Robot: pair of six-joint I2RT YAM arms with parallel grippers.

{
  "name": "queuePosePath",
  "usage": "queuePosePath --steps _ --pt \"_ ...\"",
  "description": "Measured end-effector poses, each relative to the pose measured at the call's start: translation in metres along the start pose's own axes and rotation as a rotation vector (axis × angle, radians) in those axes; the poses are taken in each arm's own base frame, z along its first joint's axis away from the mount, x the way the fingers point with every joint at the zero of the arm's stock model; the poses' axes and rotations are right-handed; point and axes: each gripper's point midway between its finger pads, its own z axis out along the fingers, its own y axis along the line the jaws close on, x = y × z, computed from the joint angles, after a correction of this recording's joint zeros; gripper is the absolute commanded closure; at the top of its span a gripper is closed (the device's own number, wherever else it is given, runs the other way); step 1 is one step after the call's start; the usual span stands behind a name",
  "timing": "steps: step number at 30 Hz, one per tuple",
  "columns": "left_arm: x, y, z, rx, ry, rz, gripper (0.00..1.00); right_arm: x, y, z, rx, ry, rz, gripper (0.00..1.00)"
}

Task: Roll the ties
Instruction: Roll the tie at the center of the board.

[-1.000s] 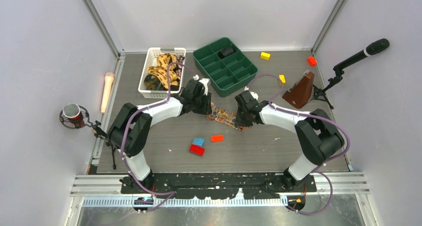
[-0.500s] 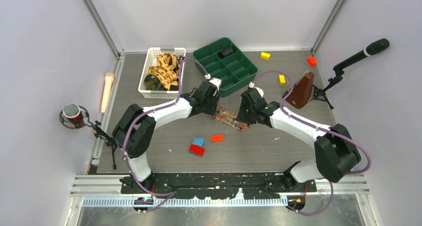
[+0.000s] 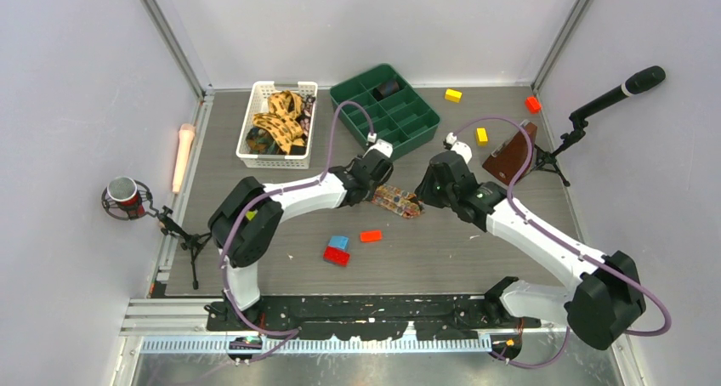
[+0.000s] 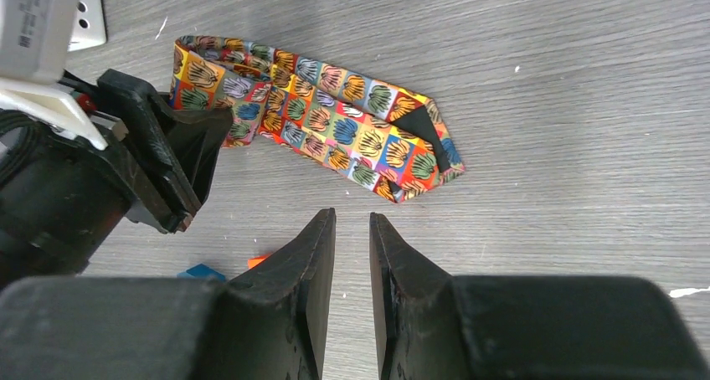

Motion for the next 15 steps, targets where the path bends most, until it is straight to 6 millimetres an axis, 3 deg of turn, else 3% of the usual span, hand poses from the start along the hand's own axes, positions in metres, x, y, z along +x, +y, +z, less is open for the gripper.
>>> queuePosePath --steps 15 --pt "-0.005 0.011 0.009 -0.223 -0.039 0.071 0.72 -0.009 -0.010 -0.010 0.039 -0.051 0.002 0.72"
